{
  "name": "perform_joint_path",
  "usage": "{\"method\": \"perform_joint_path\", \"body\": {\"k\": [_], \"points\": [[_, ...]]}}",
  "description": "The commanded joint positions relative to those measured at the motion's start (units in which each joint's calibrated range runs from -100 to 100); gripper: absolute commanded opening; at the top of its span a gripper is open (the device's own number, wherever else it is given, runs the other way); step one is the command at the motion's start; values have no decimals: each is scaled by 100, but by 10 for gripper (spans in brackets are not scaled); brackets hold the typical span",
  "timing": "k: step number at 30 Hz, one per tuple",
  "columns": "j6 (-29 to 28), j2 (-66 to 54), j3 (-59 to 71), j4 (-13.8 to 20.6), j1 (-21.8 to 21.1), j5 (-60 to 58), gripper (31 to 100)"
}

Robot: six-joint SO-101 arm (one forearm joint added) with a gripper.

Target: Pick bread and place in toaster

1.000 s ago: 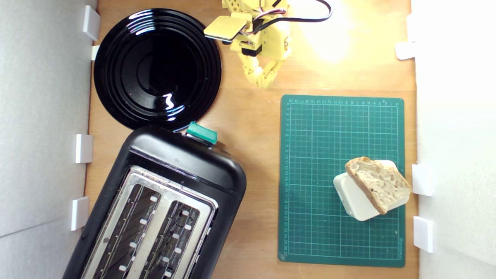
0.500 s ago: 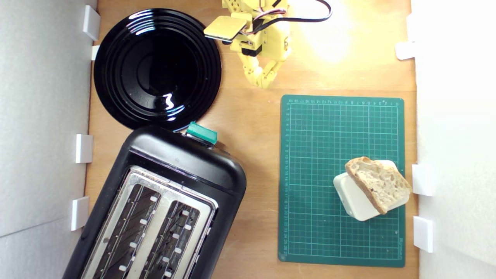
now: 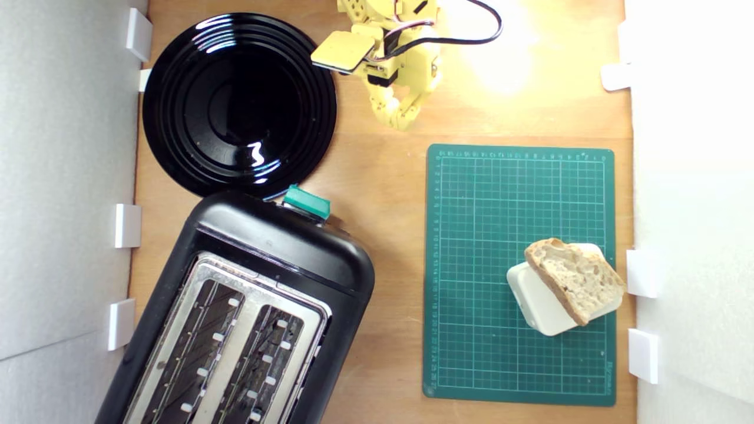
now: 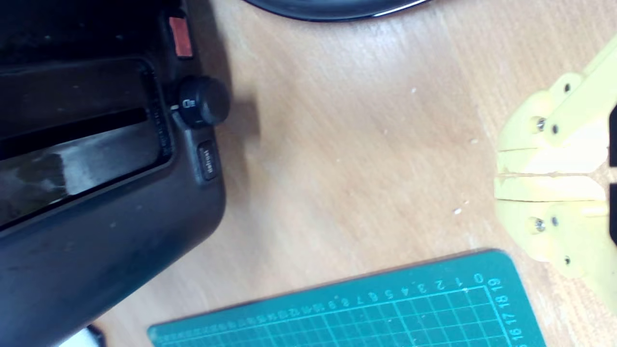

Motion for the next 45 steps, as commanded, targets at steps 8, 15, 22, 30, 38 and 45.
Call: {"method": "perform_joint_path", "body": {"k": [8, 15, 22, 30, 38, 45], "points": [[23, 267, -72, 3, 30, -1406, 402], [-30, 1241, -153, -52, 30, -2686, 402], [-396, 2472, -162, -52, 30, -4452, 402], [-867, 4053, -153, -43, -51, -6560, 402], [-1186, 5367, -162, 39, -293, -8198, 401], [-1855, 6249, -162, 1326, -389, -9162, 401]]}}
